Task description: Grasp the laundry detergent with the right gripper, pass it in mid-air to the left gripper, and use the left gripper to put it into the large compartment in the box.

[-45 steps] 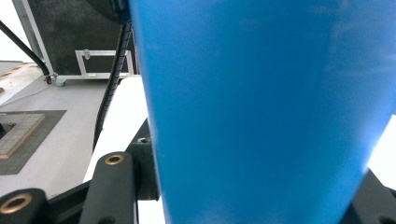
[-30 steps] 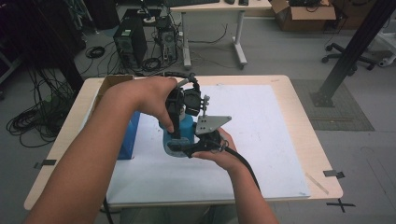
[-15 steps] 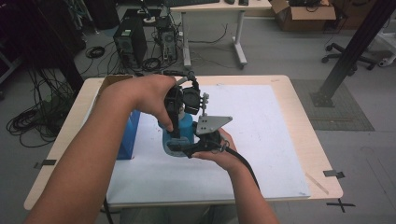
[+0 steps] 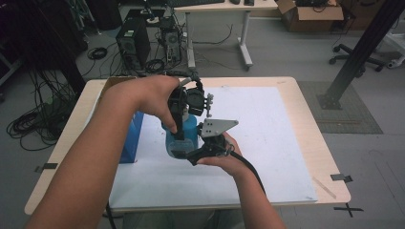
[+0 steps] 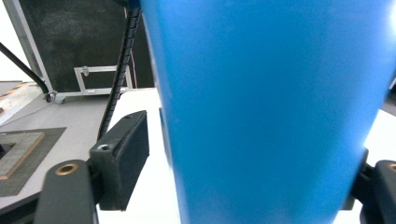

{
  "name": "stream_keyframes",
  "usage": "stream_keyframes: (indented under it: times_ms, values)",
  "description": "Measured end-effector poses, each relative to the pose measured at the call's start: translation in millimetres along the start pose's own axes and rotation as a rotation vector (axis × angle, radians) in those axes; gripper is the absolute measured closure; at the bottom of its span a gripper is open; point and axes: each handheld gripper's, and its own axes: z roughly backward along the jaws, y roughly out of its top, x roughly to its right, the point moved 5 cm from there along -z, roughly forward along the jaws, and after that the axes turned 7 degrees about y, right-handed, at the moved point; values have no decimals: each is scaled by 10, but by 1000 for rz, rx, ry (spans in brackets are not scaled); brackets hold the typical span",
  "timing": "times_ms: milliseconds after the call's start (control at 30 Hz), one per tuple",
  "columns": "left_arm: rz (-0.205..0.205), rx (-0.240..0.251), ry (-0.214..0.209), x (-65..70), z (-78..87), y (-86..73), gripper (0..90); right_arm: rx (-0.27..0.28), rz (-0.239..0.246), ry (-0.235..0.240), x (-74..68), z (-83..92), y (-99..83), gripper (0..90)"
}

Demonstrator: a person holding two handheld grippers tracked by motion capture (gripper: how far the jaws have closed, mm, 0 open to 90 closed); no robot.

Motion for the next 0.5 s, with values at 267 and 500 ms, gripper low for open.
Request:
stream_keyframes:
  times_ms: [267,500]
  values:
    - [9,-6,-4,-6,-10,-10,383,-38,-6,-23,5,18,-3,102]
    - [20,-18,-4,-17,-10,-23,383,-112,-8,-35,6,90,15,12]
